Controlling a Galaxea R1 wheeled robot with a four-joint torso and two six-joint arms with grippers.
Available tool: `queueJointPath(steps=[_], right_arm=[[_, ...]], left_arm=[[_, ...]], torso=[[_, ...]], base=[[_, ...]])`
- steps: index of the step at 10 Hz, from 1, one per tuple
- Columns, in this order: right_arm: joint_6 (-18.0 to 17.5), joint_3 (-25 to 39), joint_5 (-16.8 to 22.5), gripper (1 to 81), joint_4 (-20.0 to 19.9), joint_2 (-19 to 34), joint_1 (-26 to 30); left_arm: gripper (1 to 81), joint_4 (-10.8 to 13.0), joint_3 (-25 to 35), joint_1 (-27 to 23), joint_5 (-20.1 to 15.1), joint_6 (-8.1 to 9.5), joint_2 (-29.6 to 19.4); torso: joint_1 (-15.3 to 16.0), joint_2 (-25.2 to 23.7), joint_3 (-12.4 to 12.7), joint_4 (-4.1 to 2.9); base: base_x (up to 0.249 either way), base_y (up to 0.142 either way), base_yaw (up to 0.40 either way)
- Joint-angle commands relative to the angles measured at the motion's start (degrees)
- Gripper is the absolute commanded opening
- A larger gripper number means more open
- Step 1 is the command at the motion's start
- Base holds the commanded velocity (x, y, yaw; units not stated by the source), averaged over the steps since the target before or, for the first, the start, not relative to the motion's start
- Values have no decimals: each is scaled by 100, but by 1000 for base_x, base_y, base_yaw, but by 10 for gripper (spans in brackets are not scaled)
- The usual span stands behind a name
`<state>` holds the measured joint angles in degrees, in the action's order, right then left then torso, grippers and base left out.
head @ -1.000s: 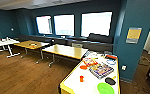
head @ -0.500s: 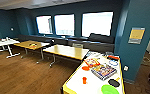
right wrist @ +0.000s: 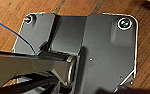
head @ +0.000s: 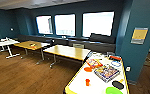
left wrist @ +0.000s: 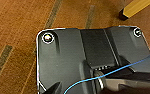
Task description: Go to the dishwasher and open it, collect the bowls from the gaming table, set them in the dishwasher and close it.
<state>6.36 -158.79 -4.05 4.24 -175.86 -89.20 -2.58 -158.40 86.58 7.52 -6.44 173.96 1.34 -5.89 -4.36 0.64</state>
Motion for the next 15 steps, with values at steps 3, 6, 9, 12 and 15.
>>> queueJointPath(steps=[3,6,9,12,15], right_arm=[[14,7,273,811,6,-13,274],[14,8,273,811,6,-21,275],[14,-1,273,811,6,-13,275],[14,16,265,811,6,-13,275],[14,-1,273,811,6,-13,267]], left_arm=[[811,-5,-6,-286,-260,-42,-1],[811,4,-6,-286,-260,-42,-1],[811,12,-6,-286,-269,-42,8],[811,-5,-15,-286,-260,-42,8],[811,-23,-6,-286,-269,-42,16]], torso=[[-2,0,0,0],[-2,0,0,0],[-2,0,0,0],[-2,0,0,0],[2,0,0,0]], base=[[71,84,0],[72,84,0],[72,82,0],[70,74,0],[0,0,0]])
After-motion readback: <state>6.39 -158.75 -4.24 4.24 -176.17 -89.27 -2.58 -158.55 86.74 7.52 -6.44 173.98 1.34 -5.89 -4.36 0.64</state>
